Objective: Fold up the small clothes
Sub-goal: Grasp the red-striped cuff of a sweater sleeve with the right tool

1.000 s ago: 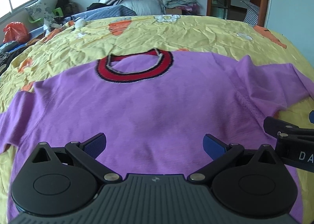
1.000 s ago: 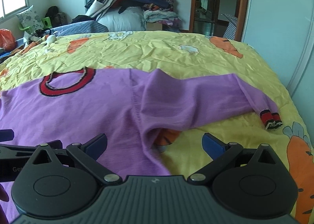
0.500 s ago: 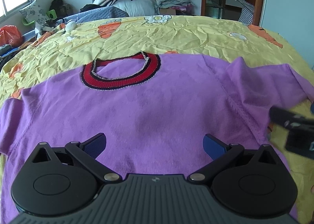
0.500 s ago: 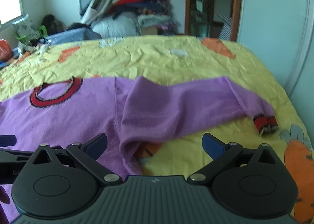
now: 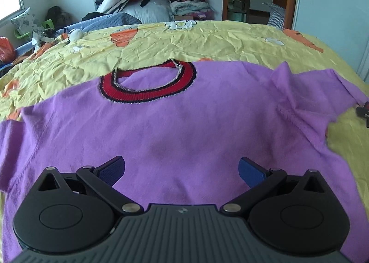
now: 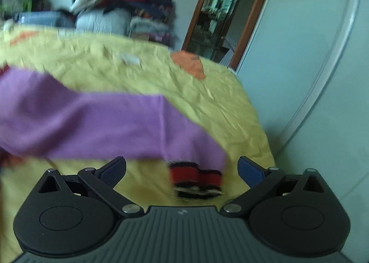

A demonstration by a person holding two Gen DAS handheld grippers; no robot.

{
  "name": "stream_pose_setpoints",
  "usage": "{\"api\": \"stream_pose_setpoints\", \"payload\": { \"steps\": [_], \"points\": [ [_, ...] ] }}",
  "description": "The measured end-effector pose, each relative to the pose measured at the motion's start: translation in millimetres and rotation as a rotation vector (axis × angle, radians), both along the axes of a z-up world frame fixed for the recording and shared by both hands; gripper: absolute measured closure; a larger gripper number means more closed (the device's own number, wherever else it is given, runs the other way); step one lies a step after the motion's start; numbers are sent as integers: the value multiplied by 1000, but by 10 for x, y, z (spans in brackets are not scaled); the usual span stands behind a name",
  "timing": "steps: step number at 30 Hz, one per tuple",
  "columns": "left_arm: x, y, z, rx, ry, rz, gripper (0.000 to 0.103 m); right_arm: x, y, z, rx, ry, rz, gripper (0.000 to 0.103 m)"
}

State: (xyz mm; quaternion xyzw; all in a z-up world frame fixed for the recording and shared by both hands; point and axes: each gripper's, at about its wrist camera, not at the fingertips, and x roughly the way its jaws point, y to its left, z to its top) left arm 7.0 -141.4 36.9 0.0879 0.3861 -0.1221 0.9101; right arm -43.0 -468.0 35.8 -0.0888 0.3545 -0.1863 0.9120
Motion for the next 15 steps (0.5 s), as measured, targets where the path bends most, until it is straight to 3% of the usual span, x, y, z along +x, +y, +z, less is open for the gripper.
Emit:
{"api": "stream_pose_setpoints", "payload": {
  "steps": [3,8,12,14,15],
  "points": [
    [-24,89,-30,12,-10,12,0,12,-197,-104,58,27,16,0],
    [-65,159,-80,27,-18,-6,0,-86,-280,-110,33,-55,54,0],
    [-83,219,-60,9,4,28,0,-66,-377,-168,129,-34,73,2],
    [-73,270,-50,-10,23,47,0,-93,-437,-168,175,-48,66,24],
    [-64,302,-46,-24,33,57,0,-114,-465,-163,202,-63,70,51]
  ]
}}
